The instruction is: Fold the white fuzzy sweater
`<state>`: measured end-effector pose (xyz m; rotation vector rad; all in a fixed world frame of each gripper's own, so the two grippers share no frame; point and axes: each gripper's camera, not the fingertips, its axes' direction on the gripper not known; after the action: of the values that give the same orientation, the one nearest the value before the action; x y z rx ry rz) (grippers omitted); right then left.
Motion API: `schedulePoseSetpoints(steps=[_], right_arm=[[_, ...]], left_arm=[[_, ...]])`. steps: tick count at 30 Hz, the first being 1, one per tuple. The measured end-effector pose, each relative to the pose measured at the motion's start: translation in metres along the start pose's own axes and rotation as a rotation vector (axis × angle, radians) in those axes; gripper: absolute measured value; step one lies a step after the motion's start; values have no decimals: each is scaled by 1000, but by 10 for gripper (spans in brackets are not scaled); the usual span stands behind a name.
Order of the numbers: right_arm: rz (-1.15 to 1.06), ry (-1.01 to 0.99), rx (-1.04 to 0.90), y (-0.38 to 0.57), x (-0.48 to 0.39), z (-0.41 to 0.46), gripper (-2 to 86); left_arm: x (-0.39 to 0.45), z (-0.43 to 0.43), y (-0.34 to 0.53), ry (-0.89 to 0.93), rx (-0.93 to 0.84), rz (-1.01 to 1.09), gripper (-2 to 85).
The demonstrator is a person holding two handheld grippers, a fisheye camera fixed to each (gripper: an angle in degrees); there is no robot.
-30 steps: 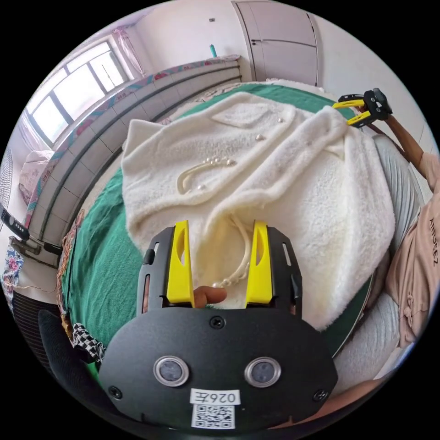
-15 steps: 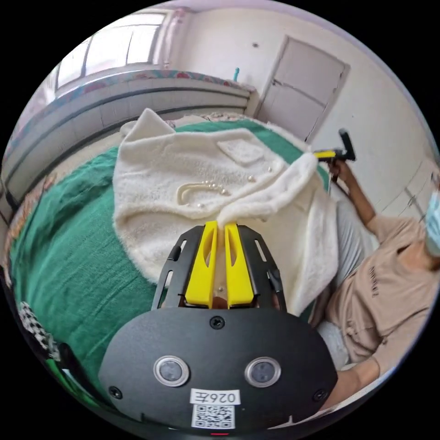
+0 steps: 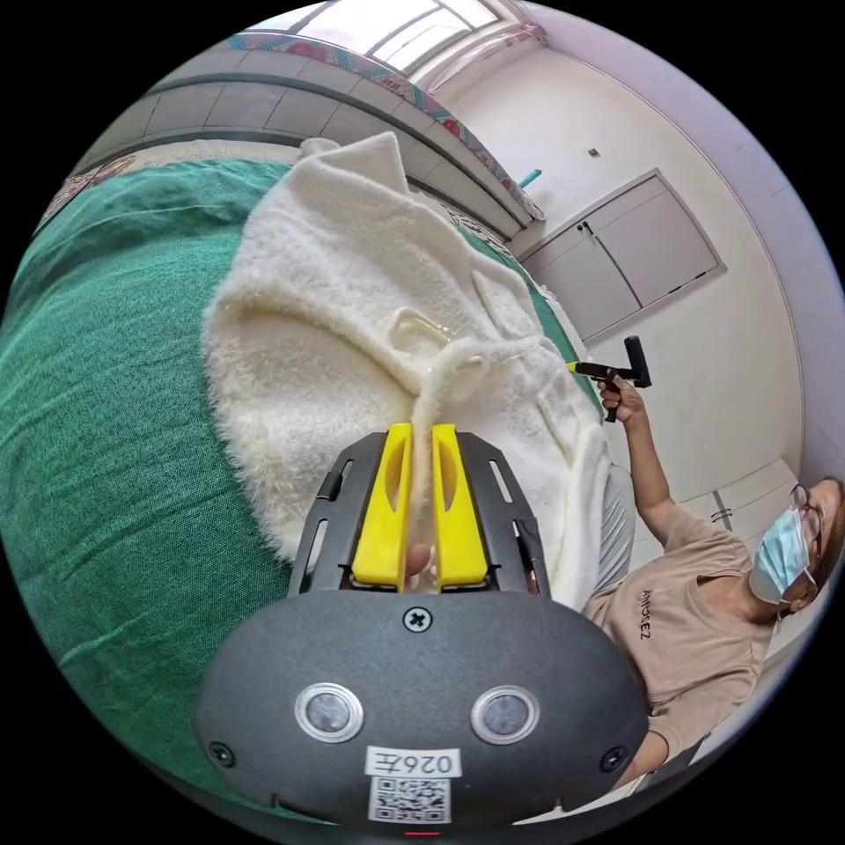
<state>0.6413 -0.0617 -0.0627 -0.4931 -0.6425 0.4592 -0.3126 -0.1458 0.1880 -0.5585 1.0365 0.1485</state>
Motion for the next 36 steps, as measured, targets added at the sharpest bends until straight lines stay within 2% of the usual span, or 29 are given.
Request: schedulePoseSetpoints(steps=[3,6,9,12,15,17,21,24,26,28,31,33,36], right_arm=[[-47,1,11,0,-15,1,22],[-85,144,-66,0,-25,22,34],[-55,121,-51,5,-16,22,32],[-61,115,-1,13,-17,7,24],[-135,176,73,19,-35,-1,9],[-172,255,16,16,-44,12,3],[-202,308,7,19,-54,8,-8],[-251,382,155,42,-76,-29,-6],[-273,354,320,75,-95,-72,1],[-288,225,390,108,-104,-97,15],[-306,73,352,161,-112,-107,49],[-278,86,312,188,-112,-101,64],[-213,119,211,212,-109,-86,94]], left_arm=[[2,0,-1,-7,2,8,53],[8,-15,-4,10,23,21,66],[20,-58,5,32,167,32,31],[47,-85,16,-47,303,69,-3],[68,-52,3,-142,199,101,-8],[66,-3,-13,-259,-48,56,-9],[78,-27,-12,-228,23,13,-9],[137,-75,5,-303,226,121,-8],[203,-106,28,-205,352,309,-2],[251,-116,47,-123,376,437,20],[318,-110,71,-117,315,555,107],[349,-95,84,-166,235,611,131],[382,-59,98,-331,88,689,136]])
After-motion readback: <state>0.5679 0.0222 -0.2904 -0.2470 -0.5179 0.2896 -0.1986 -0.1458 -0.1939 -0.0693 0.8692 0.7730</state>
